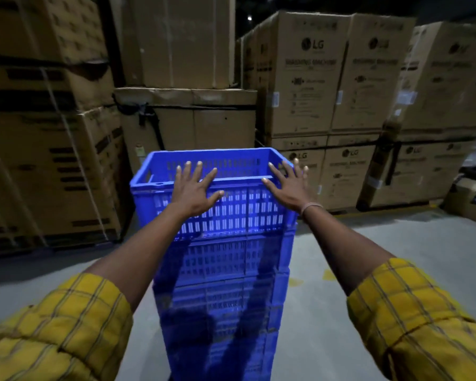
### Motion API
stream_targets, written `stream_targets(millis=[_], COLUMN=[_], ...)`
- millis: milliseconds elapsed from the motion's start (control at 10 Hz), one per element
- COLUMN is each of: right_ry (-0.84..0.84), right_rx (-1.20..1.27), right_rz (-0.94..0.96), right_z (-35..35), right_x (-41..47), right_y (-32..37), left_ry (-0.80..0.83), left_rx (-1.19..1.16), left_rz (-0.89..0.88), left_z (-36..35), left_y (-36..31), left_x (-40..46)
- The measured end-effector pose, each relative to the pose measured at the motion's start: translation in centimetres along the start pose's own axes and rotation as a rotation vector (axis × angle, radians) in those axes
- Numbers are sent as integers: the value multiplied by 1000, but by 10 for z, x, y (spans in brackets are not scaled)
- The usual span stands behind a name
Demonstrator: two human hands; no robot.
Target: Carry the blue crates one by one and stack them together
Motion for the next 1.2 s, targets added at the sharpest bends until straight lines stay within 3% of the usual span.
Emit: stream_targets(millis=[200,400,800,900,1100,1200], right_ry=[-17,48,274,307,-9,-179], right_rx=[-84,-164,-175,-123,4,27], right_rz=[41,86,86,64,160,213], right_z=[-11,-8,-2,9,86,133], right_x=[-2,-2,2,5,24,31], right_y=[-7,-8,-8,-2,43,68], left_ry=[-29,77,306,258,-191,-340], left_rx=[-19,-150,-153,-158,-84,-23], left_rz=[271,312,268,195,123,132], left_z=[-9,-12,0,21,111,155], left_y=[96,105,100,100,121,132], left_x=[-42,-54,-67,-69,-64,-68])
Point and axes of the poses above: each hand's wrist, its own x-axis towards the middle knuckle, its own z-axis out of the back of the hand, y = z × x, the point moved 8 cm from there along x, towards the middle knuckle, and after that the axes turned 8 degrees about x, right-handed, at the moved point
